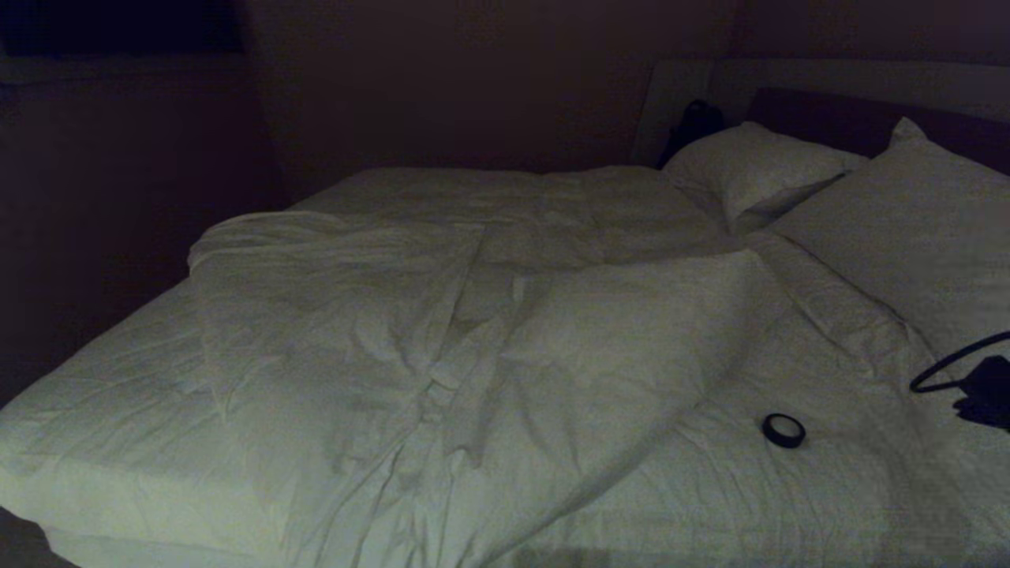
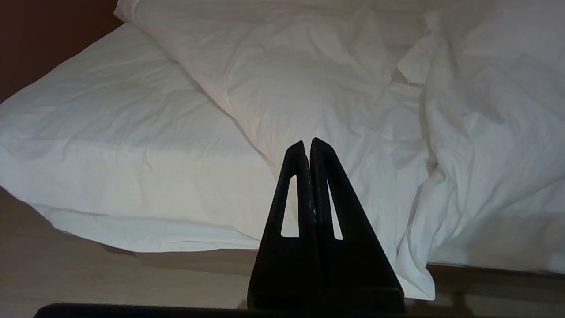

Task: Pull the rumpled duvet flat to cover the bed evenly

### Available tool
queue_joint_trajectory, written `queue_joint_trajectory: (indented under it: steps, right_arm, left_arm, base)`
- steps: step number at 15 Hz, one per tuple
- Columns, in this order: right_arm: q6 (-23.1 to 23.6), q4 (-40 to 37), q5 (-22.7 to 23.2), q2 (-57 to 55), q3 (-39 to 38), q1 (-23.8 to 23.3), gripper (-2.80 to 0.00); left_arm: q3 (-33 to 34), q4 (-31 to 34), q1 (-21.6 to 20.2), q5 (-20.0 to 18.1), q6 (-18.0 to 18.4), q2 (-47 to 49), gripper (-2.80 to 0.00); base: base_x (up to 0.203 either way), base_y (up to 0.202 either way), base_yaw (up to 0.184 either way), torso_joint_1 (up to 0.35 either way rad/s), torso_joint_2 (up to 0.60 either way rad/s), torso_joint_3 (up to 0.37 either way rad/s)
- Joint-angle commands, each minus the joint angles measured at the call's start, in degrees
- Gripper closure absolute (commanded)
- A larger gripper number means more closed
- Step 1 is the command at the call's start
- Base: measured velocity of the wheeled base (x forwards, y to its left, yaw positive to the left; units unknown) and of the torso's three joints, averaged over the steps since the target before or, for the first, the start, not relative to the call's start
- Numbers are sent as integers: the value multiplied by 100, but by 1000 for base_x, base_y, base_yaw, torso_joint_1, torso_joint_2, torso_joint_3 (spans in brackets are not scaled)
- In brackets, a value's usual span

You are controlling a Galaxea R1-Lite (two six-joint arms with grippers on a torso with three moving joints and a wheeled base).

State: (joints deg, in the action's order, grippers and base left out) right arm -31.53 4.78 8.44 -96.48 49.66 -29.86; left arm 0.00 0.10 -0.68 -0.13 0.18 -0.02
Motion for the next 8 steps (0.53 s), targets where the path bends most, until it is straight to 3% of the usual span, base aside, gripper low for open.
queue_joint_trajectory:
  steps: [1,8]
  right_arm:
    - [-181,-1369,2,-155,631,437,0]
    - [-194,-1572,38,-1116,1391,950,0]
  left_arm:
    - [0,-1,-2,-4,-1,2,0]
    - [0,-1,-2,5,-1,2,0]
  base:
    - [0,0,0,0,0,0]
    - [0,0,0,0,0,0]
